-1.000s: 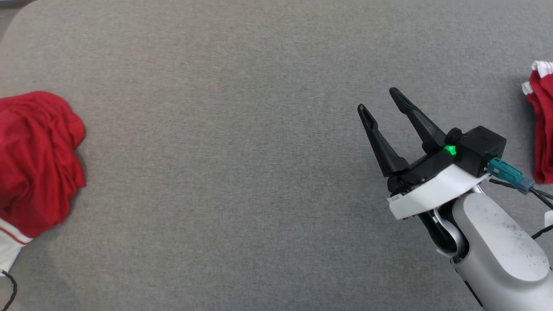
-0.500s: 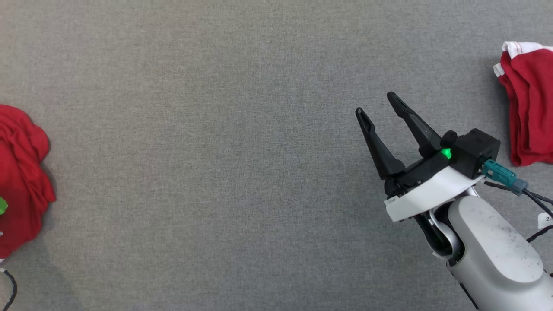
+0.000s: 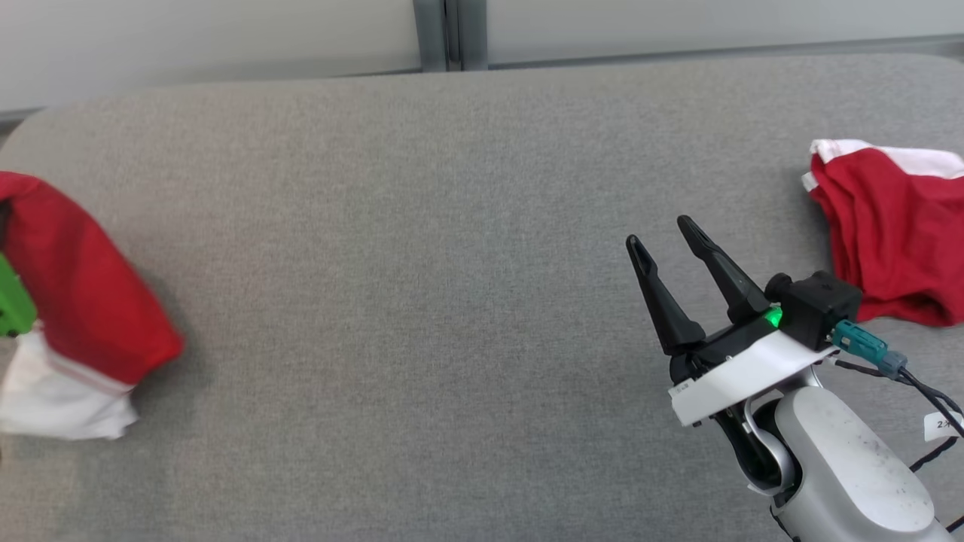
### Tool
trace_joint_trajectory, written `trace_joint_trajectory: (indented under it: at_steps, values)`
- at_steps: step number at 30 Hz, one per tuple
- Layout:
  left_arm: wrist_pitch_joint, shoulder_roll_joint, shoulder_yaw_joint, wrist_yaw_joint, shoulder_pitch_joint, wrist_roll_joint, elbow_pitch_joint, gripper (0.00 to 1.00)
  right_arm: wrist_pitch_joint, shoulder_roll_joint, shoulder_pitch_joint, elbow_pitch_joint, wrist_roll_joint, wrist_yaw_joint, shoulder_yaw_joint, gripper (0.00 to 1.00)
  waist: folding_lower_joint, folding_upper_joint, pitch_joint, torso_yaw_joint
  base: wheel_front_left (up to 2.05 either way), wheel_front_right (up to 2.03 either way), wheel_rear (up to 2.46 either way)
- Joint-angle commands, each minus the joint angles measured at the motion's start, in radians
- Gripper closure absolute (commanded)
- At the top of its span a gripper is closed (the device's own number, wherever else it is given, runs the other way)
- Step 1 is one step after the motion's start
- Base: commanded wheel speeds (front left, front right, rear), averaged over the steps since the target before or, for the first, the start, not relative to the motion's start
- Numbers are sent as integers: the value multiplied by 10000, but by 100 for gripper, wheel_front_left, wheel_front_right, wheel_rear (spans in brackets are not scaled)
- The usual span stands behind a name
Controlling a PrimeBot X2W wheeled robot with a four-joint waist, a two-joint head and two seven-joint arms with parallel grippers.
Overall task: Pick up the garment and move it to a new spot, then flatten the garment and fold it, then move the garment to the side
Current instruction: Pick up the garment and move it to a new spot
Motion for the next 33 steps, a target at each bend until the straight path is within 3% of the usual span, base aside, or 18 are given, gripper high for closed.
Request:
trace_joint_trajectory:
  at_steps: [1, 8, 17, 22, 26, 27, 29, 33]
  values:
    - [76, 95, -207, -28, -185, -11, -434, 100, -27, 52, 201, 19, 66, -7, -66, 0, 0, 0, -685, -389, 0, 0, 0]
    - [730, -311, -925, 55, -547, 53, -2804, 100, -27, 177, 431, -23, 46, -7, -311, 0, 0, 0, -1002, -979, 0, 0, 0]
    - [852, -1641, -1129, 656, -577, -568, -5382, 100, -27, 209, 344, -173, -22, -7, -708, 0, 0, 0, -760, -1615, 0, 0, 0]
    - [395, -1993, -959, 1072, 364, -790, -5538, 100, -27, 240, 350, -193, -15, -7, -777, 0, 0, 0, -529, -1783, 0, 0, 0]
    - [-447, -2248, -798, 1246, 1640, -1017, -4853, 100, -27, 269, 438, -82, 20, -7, -773, 0, 0, 0, -422, -1803, 0, 0, 0]
    - [-698, -2310, -820, 1186, 1981, -1017, -4511, 96, -27, 260, 448, -63, 25, -7, -760, 0, 0, 0, -405, -1786, 0, 0, 0]
    - [-1160, -2372, -999, 1002, 2479, -811, -3794, 0, -27, 211, 452, -21, 33, -7, -739, 0, 0, 0, -395, -1741, 0, 0, 0]
    - [-2253, -2549, -1256, 739, 2939, -342, -2396, 0, -27, 78, 455, 44, 30, -7, -673, 0, 0, 0, -440, -1600, 0, 0, 0]
